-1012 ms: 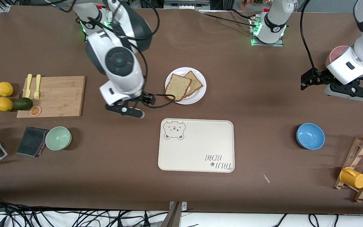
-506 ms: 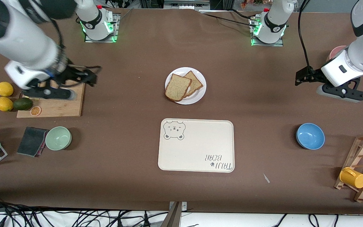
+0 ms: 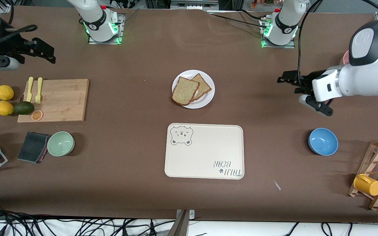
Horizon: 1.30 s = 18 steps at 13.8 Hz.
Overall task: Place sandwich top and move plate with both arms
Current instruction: 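Raise the right gripper away while the left gripper reaches the plate rim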
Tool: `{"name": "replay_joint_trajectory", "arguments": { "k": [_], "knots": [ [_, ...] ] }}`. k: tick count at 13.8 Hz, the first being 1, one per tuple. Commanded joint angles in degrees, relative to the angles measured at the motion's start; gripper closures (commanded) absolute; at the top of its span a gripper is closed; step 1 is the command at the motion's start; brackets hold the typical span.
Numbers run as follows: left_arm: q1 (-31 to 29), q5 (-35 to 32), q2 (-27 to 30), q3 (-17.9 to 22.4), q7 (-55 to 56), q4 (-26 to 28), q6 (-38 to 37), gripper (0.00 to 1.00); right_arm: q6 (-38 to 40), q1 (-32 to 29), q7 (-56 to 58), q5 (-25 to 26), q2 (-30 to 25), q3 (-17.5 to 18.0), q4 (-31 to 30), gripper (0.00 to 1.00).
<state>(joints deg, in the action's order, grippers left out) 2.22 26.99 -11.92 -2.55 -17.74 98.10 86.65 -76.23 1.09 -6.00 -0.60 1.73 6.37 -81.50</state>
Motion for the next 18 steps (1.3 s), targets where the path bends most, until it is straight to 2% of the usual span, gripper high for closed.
{"name": "replay_joint_trajectory", "arguments": {
  "k": [1, 3, 5, 7, 13, 18],
  "knots": [
    [0.0, 7.0, -7.5, 0.0, -5.1, -1.0, 1.9, 0.0, -1.2, -1.3, 3.1, -1.4, -1.6, 0.0, -2.4, 0.0],
    [1.1, 9.4, -10.7, -1.0, -6.1, -0.8, 4.6, 0.0, -1.5, -1.3, 3.5, -1.6, -0.8, -1.4, -2.1, 0.0],
    [1.6, 15.0, -14.5, -1.3, -10.5, -0.7, 4.8, 0.0, -1.7, -1.4, 3.6, -3.3, 0.6, -1.6, -1.6, 0.0],
    [2.2, 15.9, -17.1, -1.5, -13.5, 0.0, 5.9, 0.02, -3.0, -1.5, 3.6, -4.1, 1.3, -2.1, -1.6, 0.0],
    [4.0, 26.5, -20.4, -7.6, -18.0, 8.8, 23.4, 0.03, -6.3, -1.6, 2.6, -0.1, 1.7, -2.1, -1.9, 0.0],
    [5.7, 33.4, -24.5, -8.0, -30.7, 11.3, 26.4, 0.15, -8.1, -1.5, 2.6, 0.0, 1.5, -2.1, -2.1, 0.0]
  ]
}}
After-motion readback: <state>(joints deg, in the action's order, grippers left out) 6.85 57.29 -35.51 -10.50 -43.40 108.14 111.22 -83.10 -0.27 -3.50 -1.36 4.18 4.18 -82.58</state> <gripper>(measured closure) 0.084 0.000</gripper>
